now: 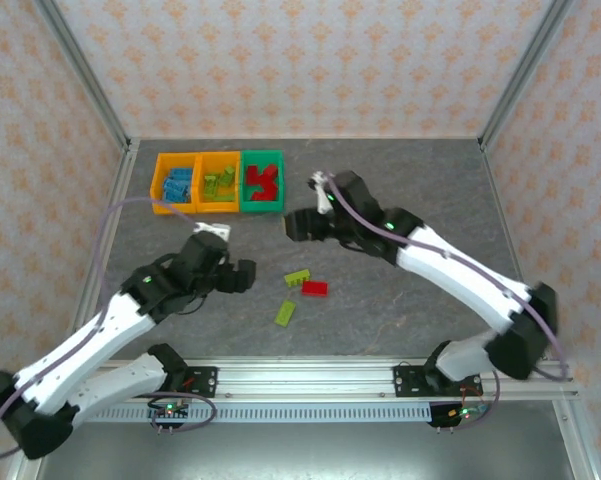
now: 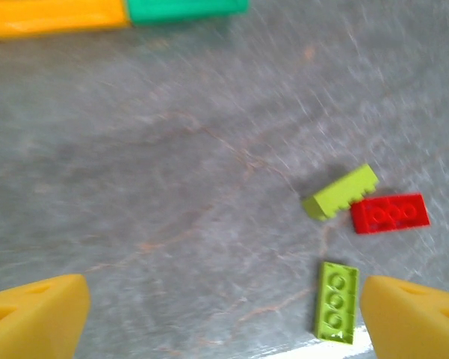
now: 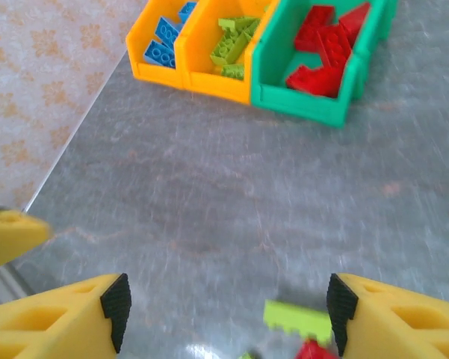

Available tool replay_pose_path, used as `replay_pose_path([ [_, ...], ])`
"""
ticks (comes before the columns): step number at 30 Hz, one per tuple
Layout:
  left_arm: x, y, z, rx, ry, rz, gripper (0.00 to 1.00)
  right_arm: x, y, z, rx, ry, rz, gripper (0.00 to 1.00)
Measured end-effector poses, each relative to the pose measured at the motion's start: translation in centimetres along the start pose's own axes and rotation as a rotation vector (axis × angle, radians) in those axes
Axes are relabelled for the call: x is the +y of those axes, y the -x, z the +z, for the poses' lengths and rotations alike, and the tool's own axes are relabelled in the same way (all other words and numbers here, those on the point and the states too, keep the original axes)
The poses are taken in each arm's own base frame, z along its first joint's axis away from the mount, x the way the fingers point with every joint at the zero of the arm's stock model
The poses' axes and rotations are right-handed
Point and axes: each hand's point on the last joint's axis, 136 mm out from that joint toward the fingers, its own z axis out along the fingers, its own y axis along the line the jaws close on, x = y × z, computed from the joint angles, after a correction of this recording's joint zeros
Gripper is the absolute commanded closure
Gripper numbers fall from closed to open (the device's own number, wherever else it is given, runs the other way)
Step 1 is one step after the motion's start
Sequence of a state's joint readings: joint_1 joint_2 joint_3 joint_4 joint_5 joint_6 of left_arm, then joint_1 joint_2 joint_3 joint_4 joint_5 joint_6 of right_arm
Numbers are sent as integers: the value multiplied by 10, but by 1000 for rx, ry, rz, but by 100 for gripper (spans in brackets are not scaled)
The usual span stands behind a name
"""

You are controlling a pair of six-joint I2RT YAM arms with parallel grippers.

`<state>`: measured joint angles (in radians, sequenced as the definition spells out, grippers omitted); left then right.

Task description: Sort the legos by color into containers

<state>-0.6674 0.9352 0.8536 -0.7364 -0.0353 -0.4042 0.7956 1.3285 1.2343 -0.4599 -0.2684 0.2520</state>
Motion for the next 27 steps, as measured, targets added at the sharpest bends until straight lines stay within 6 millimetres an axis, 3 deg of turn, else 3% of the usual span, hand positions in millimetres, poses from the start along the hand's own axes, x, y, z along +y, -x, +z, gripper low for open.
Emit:
replay_pose_path([
  [6, -56, -27, 73, 212, -47, 148, 18, -36, -54, -55, -71, -39, 50, 20],
  [11, -68, -37, 109, 303, -15, 258, 29, -51, -57, -77, -148, -86, 81, 20],
  [20, -77, -48, 140, 405, -8, 363, 37, -61, -59, -67, -133, -144, 105, 20],
  [27, -93, -39, 165, 426, -19, 424, 63, -65, -64, -56, -99, -163, 118, 20],
])
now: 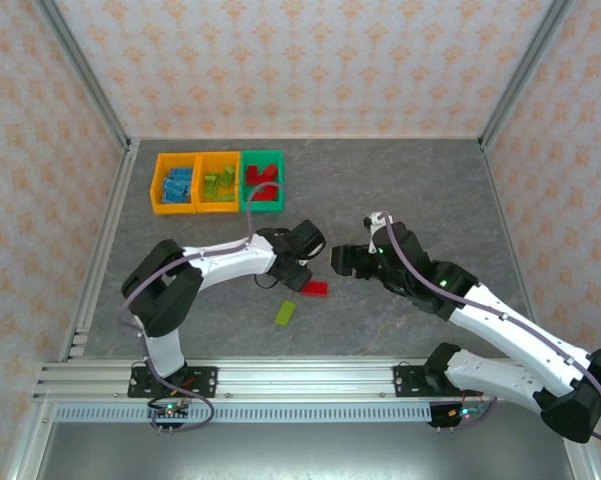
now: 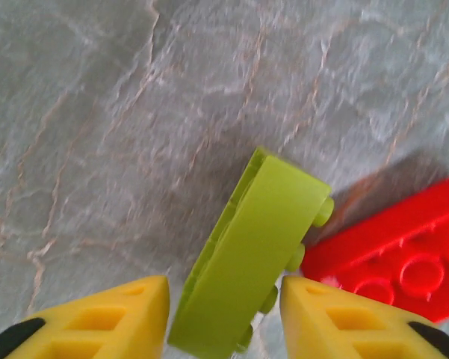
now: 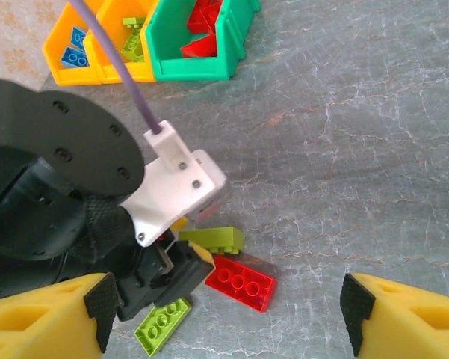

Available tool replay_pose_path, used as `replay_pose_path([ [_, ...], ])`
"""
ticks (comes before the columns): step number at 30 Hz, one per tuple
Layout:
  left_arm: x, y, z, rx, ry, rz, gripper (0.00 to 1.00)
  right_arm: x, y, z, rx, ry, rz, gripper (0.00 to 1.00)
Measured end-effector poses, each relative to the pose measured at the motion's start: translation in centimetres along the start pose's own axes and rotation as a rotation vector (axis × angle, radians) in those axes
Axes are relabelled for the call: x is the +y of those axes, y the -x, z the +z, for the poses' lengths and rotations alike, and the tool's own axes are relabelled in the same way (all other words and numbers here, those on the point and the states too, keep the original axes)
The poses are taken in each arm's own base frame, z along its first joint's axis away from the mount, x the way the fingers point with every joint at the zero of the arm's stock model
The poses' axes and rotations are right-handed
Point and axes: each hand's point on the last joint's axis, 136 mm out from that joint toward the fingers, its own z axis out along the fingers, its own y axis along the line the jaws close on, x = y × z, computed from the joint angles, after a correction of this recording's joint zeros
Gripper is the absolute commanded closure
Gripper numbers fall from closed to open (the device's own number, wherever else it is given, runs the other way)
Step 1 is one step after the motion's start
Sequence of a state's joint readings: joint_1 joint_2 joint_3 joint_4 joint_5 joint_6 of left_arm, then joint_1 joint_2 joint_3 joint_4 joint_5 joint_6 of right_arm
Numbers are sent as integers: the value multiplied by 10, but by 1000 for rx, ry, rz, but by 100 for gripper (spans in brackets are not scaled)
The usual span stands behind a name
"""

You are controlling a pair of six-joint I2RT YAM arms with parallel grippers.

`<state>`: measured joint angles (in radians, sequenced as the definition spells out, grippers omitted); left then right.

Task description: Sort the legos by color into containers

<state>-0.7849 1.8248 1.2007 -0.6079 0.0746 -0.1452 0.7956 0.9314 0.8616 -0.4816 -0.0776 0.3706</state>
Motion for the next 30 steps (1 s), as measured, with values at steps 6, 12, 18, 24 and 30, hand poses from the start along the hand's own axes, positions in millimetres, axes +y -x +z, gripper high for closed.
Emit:
replay_pose_path([
  [6, -2, 1, 18, 36, 8, 19, 71, 0, 0, 0, -1, 0, 18, 20],
  [12, 3, -3, 13, 24, 22, 5, 80, 1, 1, -2, -6, 4, 31, 20],
  [18, 56, 9, -47, -159, 33, -191, 80, 1, 1, -2, -7, 6, 42, 20],
  [24, 189, 43, -116, -450, 92, -596, 80, 1, 2, -2, -10, 9, 58, 20],
  [30, 281, 78, -106, -474, 145, -792, 78, 3, 3, -2, -10, 18, 71, 21],
])
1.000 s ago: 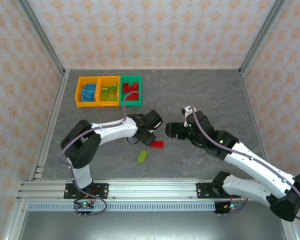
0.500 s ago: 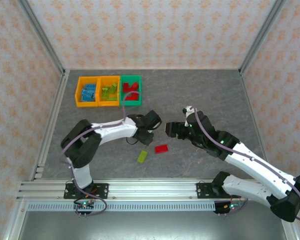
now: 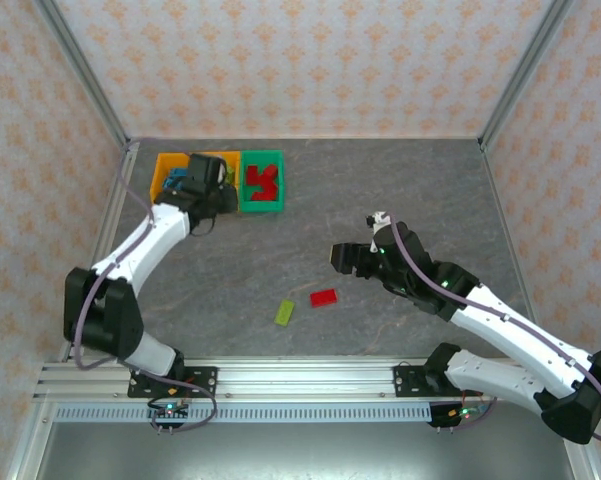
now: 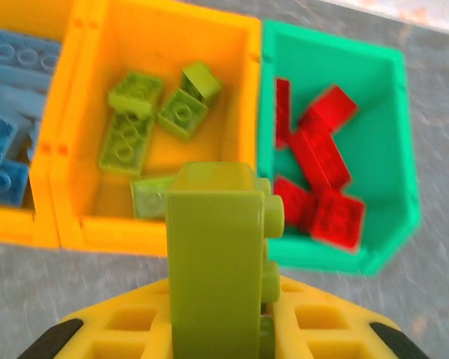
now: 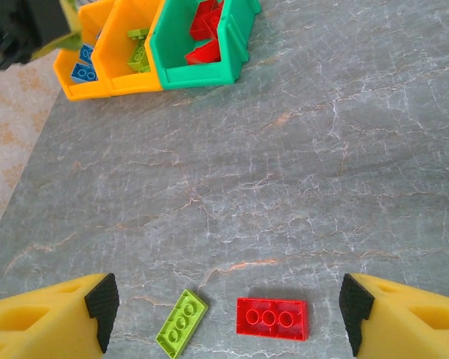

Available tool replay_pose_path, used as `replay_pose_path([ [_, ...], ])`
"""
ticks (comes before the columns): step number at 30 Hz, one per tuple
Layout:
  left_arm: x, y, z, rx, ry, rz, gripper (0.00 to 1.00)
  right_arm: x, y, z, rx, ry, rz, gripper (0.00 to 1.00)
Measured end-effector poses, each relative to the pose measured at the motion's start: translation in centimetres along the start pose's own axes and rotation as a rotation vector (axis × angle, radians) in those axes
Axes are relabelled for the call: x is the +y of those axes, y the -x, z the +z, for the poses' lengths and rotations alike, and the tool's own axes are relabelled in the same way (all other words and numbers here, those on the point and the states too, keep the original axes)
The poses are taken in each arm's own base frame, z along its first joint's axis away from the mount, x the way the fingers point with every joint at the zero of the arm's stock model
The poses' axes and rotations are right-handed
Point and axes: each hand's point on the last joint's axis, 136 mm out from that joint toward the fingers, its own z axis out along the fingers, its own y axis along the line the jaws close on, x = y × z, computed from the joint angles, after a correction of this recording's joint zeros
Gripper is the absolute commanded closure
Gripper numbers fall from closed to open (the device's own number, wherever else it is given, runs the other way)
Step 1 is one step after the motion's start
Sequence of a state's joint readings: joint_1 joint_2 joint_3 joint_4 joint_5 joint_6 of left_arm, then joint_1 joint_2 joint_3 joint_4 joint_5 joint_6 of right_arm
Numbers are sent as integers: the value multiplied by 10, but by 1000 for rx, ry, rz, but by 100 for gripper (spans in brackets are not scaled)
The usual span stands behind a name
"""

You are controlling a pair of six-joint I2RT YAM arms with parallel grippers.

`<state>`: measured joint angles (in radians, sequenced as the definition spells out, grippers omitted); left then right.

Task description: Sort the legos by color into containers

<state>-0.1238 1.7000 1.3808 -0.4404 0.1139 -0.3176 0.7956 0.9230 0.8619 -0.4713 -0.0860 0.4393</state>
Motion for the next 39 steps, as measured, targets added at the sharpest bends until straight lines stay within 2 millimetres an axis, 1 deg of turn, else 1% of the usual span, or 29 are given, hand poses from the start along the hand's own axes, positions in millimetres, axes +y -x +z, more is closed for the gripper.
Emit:
replay_pose_path([
  [2, 4, 15, 24, 11, 15, -27, 71, 0, 0, 0, 2, -2, 3, 21],
  [4, 7, 20, 42, 28, 29, -46, 63, -2, -2, 0, 7, -7, 3, 20],
  [6, 11, 20, 54, 48, 43, -60, 56, -3, -3, -1, 13, -11, 5, 20],
  [9, 16, 16, 58, 75, 48, -77, 53, -4, -4, -5, 11, -10, 13, 20],
  [12, 12, 15, 50, 79, 24, -87, 52, -3, -2, -7, 3, -4, 21, 20],
  [14, 8, 9, 33, 75, 0, -86, 52, -3, -3, -5, 8, -8, 21, 20],
  [15, 5, 5, 21, 70, -13, -80, 52, -4, -4, -4, 14, -12, 20, 20],
  [17, -7, -5, -10, 43, -51, -57, 52, -6, -10, 3, 38, -29, 16, 19],
  [18, -18, -10, -29, 24, -81, -40, 52, -7, -13, 7, 50, -40, 16, 18],
  [20, -46, -24, -70, -24, -161, 14, 52, -10, -28, 19, 98, -73, 18, 12],
  [23, -88, -52, -128, -77, -303, 110, 52, -13, -58, 35, 185, -128, 20, 1],
  [25, -108, -76, -158, -95, -379, 175, 50, -13, -77, 45, 237, -165, 9, 1],
  [26, -114, -87, -168, -97, -405, 201, 49, -13, -85, 49, 255, -179, 0, 1],
  [28, -124, -113, -186, -89, -441, 257, 45, -13, -105, 59, 306, -216, -26, 1],
  [29, -126, -122, -190, -81, -444, 276, 43, -14, -114, 64, 330, -232, -39, 1],
  [30, -127, -135, -195, -70, -443, 304, 41, -16, -124, 70, 359, -256, -53, 1],
  [32, -123, -152, -200, -49, -432, 343, 37, -22, -138, 81, 396, -292, -74, 1],
  [34, -113, -164, -202, -34, -407, 364, 33, -30, -149, 91, 423, -330, -90, 1],
  [37, -93, -172, -204, -27, -364, 363, 28, -38, -160, 104, 454, -367, -129, 0],
  [39, -82, -175, -207, -28, -354, 351, 23, -40, -167, 113, 476, -375, -154, 7],
])
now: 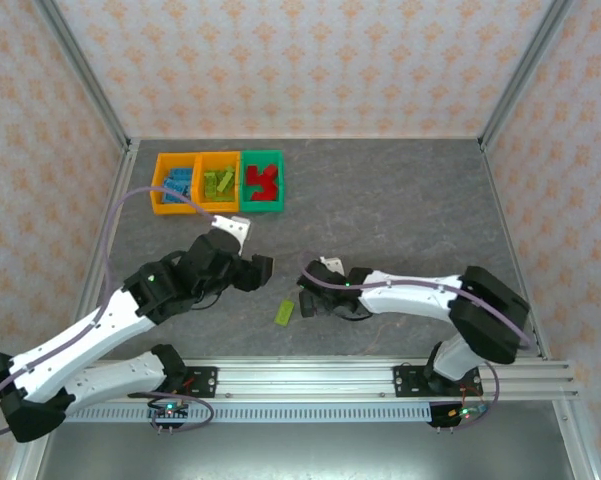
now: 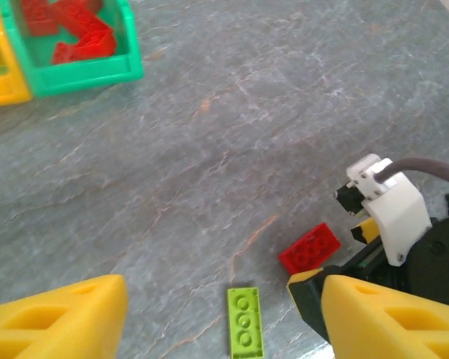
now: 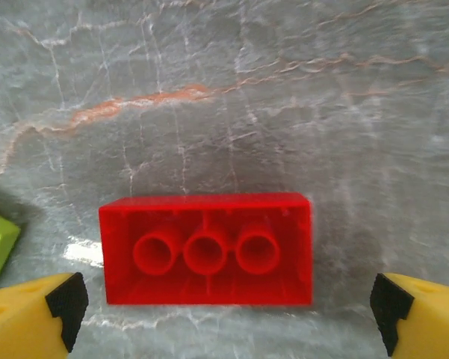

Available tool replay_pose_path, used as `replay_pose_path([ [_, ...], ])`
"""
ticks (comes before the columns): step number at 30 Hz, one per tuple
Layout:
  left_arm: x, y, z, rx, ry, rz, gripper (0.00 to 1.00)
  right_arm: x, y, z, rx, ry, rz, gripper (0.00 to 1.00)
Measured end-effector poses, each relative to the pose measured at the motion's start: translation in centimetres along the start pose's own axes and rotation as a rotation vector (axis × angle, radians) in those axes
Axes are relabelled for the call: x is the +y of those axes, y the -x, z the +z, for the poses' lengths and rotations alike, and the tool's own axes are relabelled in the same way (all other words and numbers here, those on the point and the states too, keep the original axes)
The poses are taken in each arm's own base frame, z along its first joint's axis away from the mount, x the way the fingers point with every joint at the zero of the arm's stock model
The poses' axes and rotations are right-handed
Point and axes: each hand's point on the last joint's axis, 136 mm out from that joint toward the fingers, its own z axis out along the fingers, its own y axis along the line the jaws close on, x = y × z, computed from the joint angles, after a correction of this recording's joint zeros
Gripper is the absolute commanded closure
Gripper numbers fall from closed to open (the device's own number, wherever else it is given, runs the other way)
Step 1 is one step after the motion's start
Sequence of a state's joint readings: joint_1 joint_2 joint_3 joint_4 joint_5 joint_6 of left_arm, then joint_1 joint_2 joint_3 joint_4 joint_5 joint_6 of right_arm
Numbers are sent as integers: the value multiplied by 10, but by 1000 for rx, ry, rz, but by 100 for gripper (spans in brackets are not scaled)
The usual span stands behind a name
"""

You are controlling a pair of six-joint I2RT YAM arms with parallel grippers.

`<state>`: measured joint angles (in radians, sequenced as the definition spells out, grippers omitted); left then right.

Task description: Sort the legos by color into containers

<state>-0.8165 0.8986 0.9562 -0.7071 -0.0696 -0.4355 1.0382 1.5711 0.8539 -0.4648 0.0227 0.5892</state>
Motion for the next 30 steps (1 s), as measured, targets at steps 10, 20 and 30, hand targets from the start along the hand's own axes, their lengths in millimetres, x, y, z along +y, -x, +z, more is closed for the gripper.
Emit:
replay_pose_path([
  [10, 23, -36, 1, 60, 56, -26, 8, 1, 1, 13, 10, -29, -21, 51],
  [20, 24, -25, -25, -31, -3, -93, 0, 45, 67, -54, -225, 184, -48, 48],
  [30, 30, -23, -43, -55, -2, -168, 0, 79, 242, -59, -510, 166, -54, 51],
])
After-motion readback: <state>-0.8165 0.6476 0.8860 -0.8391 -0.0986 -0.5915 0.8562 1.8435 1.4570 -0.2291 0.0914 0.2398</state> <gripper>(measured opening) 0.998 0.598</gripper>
